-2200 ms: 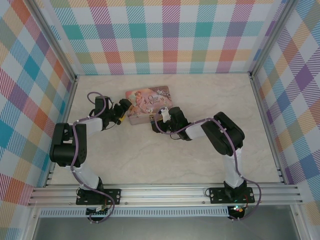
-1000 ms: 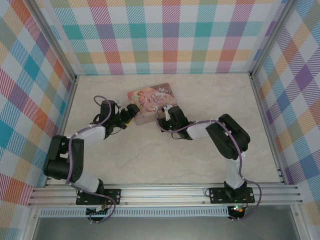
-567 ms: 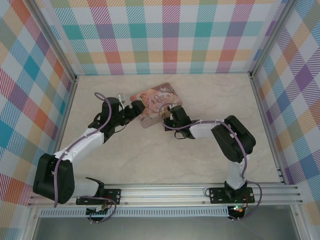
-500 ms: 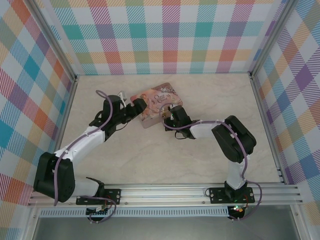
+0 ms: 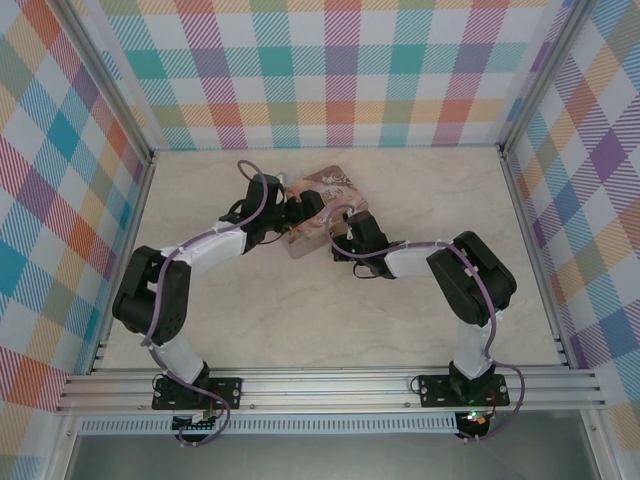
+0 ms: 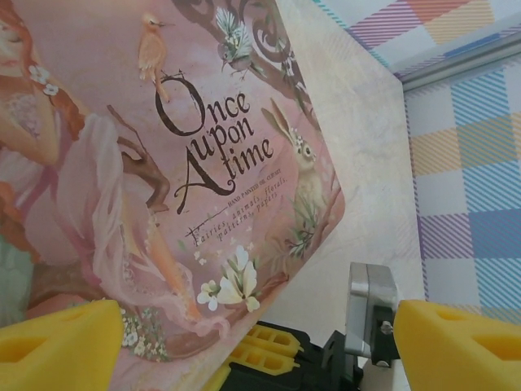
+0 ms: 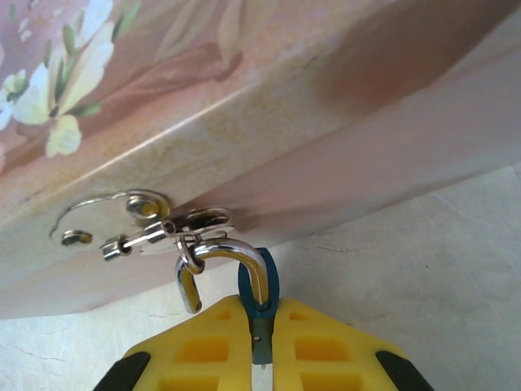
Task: Unlock a padlock with a key
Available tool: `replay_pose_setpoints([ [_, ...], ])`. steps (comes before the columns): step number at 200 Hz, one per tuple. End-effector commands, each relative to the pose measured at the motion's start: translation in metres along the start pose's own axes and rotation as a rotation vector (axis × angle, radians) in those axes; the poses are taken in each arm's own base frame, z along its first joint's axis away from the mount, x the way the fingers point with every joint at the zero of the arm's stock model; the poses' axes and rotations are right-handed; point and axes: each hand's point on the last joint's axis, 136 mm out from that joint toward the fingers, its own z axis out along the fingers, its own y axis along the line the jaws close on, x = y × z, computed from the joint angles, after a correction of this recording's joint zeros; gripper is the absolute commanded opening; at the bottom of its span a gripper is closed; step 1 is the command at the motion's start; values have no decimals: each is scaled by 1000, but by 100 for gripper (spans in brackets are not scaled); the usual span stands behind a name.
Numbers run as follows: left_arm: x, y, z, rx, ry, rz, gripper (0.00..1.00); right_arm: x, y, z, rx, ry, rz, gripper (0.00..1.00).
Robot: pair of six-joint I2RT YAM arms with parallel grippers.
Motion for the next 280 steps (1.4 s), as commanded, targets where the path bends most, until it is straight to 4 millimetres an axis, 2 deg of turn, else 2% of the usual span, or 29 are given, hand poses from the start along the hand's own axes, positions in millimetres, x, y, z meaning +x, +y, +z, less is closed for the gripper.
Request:
replay_pose_setpoints([
  [1,-2,-12,6,34,5,42,86,6,-7,-3,8,22,36,10],
  [61,18,16,11,-31,45,30,86,5,-10,-5,2,16,63,10],
  [130,41,47,13,-121,90,24,86,-8,-10,-8,-46,-26,187,10],
  [183,47,55,16,-127,100,27,86,-13,-18,-7,-92,-51,323,9],
  [280,58,76,20,-184,120,22,86,-34,-26,-7,-123,-90,412,9],
])
